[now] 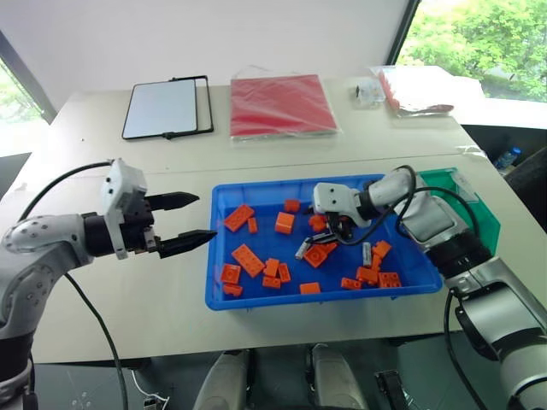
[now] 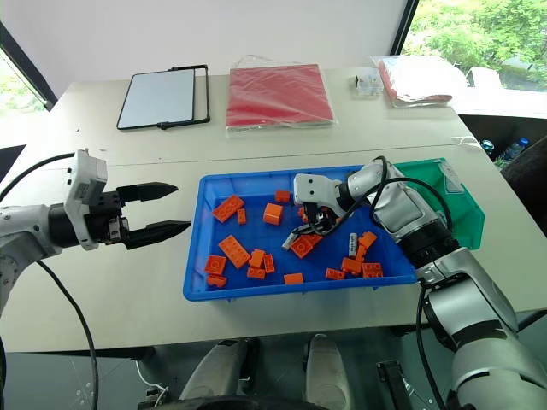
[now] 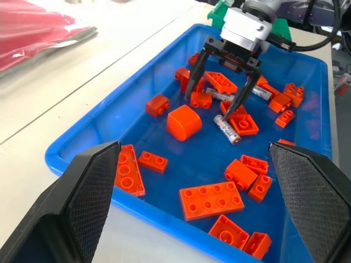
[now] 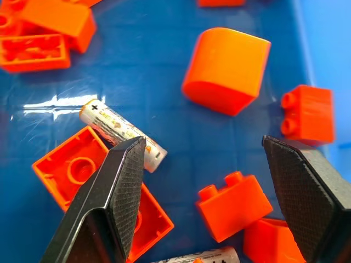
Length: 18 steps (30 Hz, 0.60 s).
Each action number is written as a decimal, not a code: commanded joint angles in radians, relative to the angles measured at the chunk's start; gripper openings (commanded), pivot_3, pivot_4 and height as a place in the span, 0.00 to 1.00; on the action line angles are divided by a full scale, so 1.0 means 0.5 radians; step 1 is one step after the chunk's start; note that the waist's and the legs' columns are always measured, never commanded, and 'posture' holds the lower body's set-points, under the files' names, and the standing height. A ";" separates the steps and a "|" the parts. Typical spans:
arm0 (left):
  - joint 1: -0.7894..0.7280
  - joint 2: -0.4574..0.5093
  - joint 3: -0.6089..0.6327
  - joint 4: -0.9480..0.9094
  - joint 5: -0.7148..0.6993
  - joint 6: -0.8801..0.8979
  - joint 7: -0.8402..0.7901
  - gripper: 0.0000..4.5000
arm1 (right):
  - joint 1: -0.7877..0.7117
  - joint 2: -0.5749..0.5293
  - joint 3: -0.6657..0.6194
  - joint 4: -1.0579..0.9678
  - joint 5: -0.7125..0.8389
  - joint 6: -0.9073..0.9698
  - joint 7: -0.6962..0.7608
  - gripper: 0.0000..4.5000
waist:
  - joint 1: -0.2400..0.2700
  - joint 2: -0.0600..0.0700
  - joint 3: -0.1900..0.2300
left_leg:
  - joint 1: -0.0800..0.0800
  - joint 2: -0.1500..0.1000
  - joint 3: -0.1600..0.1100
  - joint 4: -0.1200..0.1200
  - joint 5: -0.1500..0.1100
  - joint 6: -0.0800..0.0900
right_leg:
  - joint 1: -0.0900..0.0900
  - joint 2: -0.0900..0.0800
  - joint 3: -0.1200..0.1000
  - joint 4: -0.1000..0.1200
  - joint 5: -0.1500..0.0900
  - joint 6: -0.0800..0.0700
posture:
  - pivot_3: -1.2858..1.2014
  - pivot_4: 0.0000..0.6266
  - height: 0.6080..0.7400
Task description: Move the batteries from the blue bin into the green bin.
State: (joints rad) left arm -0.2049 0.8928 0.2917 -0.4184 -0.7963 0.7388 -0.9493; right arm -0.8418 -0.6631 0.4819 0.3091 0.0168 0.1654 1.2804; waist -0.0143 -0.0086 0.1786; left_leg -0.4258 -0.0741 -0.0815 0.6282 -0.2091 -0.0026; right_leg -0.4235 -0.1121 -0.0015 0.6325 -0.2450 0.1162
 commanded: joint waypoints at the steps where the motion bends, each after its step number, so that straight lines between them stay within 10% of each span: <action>1: -0.044 0.030 0.059 -0.029 -0.024 -0.010 0.015 1.00 | -0.050 0.021 -0.108 -0.016 0.026 0.024 0.031 0.77 | 0.000 0.000 0.000 | 0.000 0.000 0.000 0.000 0.000 0.000 | 0.000 0.000 0.000 0.000 0.000 0.000 | 0.52 0.24 0.93; 18: -0.158 0.005 -0.008 0.053 0.009 -0.050 -0.001 1.00 | -0.022 0.072 -0.098 0.059 -0.166 -0.250 0.104 0.77 | -0.004 0.000 0.000 | 0.000 0.001 0.000 -0.001 0.000 -0.001 | -0.001 0.001 0.000 0.001 0.001 0.002 | 0.52 0.24 0.93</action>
State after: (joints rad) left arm -0.2715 0.8931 0.2829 -0.3865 -0.7944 0.7307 -0.9506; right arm -0.8259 -0.6334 0.4452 0.3369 -0.0572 0.0578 1.3432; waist -0.0164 -0.0086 0.1786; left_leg -0.4258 -0.0738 -0.0814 0.6279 -0.2089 -0.0031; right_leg -0.4242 -0.1117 -0.0014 0.6331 -0.2443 0.1174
